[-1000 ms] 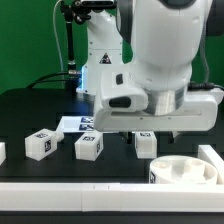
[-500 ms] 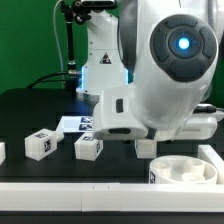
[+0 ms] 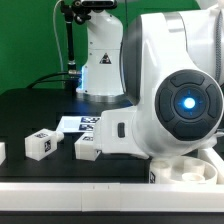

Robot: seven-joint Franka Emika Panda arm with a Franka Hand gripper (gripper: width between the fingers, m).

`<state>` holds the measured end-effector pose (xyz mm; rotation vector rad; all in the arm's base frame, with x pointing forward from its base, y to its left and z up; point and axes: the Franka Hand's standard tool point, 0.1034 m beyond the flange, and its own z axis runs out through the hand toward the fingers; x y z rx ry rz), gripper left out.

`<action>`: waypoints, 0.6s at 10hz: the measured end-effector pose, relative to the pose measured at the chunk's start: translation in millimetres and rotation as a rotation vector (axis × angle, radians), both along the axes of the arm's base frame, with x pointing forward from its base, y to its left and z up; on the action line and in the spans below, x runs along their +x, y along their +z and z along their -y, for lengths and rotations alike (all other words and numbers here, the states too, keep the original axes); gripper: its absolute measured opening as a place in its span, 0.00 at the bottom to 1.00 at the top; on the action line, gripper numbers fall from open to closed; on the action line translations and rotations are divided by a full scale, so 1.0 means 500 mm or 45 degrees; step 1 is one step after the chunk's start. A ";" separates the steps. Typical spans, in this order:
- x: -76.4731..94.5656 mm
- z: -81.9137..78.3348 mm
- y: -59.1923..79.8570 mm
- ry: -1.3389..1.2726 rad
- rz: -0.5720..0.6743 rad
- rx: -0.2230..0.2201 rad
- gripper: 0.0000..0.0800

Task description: Assemble stool

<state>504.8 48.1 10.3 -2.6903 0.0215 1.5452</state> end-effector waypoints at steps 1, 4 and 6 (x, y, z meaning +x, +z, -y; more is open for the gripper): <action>0.000 0.000 -0.001 -0.001 0.001 0.000 0.52; 0.002 0.000 -0.001 -0.001 0.006 0.000 0.42; 0.003 0.000 0.000 -0.001 0.007 0.000 0.42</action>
Offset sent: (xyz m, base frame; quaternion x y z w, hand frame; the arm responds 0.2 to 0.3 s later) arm -0.0026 -0.0012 -0.0016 0.0015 0.0039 0.0014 1.0000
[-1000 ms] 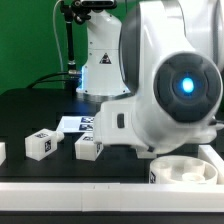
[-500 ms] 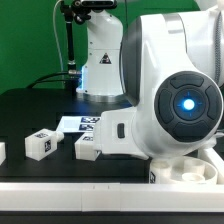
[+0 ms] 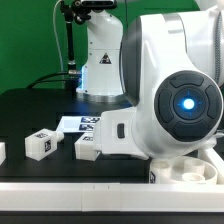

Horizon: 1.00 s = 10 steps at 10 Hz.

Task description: Assemble stool

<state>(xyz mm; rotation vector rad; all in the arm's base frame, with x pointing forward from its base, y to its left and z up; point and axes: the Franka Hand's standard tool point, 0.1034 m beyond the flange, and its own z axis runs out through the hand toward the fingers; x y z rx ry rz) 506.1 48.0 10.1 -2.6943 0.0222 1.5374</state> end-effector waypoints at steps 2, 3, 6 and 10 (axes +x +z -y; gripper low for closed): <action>0.010 0.000 0.013 0.000 0.016 0.001 0.42; 0.020 -0.001 0.039 0.003 0.014 0.002 0.42; 0.050 0.000 0.083 0.008 0.016 0.008 0.42; 0.098 0.005 0.070 0.003 0.191 0.027 0.43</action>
Offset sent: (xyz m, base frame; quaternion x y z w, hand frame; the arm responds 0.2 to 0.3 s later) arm 0.0345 -0.0060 0.0576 -0.0068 -0.0530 -0.0133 0.9985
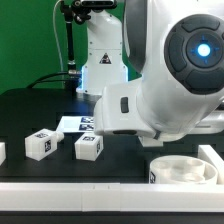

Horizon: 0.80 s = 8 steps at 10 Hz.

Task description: Assemble stool

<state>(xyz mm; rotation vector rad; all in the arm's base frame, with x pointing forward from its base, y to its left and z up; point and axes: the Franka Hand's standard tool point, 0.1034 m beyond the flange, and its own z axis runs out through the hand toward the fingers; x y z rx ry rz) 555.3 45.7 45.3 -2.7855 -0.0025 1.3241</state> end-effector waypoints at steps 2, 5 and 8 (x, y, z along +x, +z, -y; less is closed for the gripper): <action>0.040 0.004 0.059 -0.010 0.123 0.001 0.43; 0.100 0.001 0.088 -0.030 0.420 -0.005 0.43; 0.119 0.001 0.090 -0.049 0.709 -0.014 0.43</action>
Offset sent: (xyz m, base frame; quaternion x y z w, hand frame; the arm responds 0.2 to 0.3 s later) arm 0.0193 -0.0020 0.0366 0.0046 0.1322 0.0336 0.9906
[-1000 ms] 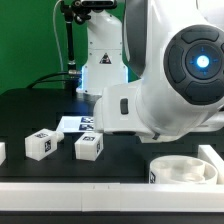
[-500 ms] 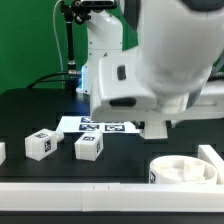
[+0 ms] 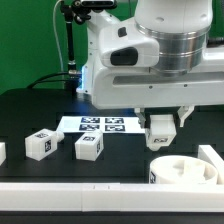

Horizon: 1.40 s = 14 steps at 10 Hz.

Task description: Assemble stool

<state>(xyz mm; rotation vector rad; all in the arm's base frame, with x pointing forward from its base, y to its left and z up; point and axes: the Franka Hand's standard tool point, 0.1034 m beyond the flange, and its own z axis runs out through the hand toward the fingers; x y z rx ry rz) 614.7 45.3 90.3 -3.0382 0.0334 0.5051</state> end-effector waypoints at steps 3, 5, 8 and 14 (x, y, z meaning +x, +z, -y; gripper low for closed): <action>0.043 0.005 0.052 -0.006 0.280 -0.002 0.43; 0.060 0.005 0.060 -0.013 0.430 -0.006 0.43; 0.084 0.001 0.057 -0.018 0.695 -0.014 0.43; 0.135 -0.029 0.085 0.036 0.732 -0.003 0.43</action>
Offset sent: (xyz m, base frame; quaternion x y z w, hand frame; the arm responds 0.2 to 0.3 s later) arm 0.0190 0.0036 0.0359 0.0171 0.1579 0.0095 0.9873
